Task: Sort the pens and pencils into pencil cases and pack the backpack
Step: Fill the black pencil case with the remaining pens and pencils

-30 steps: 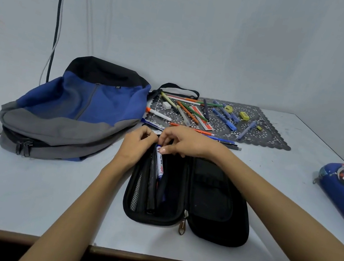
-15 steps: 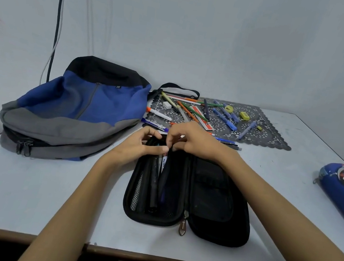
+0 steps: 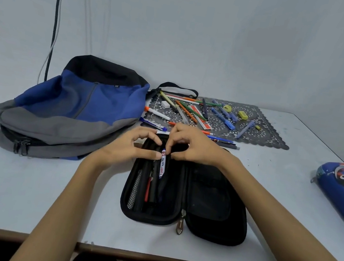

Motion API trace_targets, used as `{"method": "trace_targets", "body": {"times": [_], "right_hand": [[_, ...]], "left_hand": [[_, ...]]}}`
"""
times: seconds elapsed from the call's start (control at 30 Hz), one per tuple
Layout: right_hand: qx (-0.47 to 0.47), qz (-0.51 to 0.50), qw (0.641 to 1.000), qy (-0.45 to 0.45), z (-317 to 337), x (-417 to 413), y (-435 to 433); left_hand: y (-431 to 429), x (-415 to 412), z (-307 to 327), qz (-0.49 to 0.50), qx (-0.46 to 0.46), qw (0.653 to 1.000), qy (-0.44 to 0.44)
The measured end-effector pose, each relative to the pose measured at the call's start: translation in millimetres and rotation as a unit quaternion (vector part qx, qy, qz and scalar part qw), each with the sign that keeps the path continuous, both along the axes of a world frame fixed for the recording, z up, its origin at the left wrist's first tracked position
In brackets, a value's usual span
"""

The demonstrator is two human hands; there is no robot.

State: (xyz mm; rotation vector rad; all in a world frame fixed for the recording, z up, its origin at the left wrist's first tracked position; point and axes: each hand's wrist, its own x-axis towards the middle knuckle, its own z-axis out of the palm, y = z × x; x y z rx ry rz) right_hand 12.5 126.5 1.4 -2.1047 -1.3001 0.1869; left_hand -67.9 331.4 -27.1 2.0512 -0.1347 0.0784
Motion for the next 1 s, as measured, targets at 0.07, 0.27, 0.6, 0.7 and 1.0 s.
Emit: {"method": "trace_targets", "body": {"times": [0.07,0.27,0.6,0.7,1.0], "right_hand": [[-0.024,0.005,1.0,-0.011,2.8,-1.4,-0.8],[0.001,0.025,0.999,0.032,10.9,0.2,-6.2],[0.058,0.027,0.994,0.089,11.1,-1.3,-1.9],[0.065,0.029,0.993,0.096,11.2,-1.1,-2.2],[0.072,0.021,0.992,0.098,6.9,-0.8,-5.2]], "left_hand": [[-4.8,4.1,-1.7,0.02,0.002,0.999,-0.031],[-10.0,10.3,-9.0,0.028,0.069,0.993,-0.096],[-6.5,6.2,-3.8,-0.029,0.081,0.996,-0.03],[-12.7,11.0,-10.6,-0.006,0.121,0.991,-0.052],[2.0,-7.8,6.8,-0.107,0.091,0.989,0.042]]}}
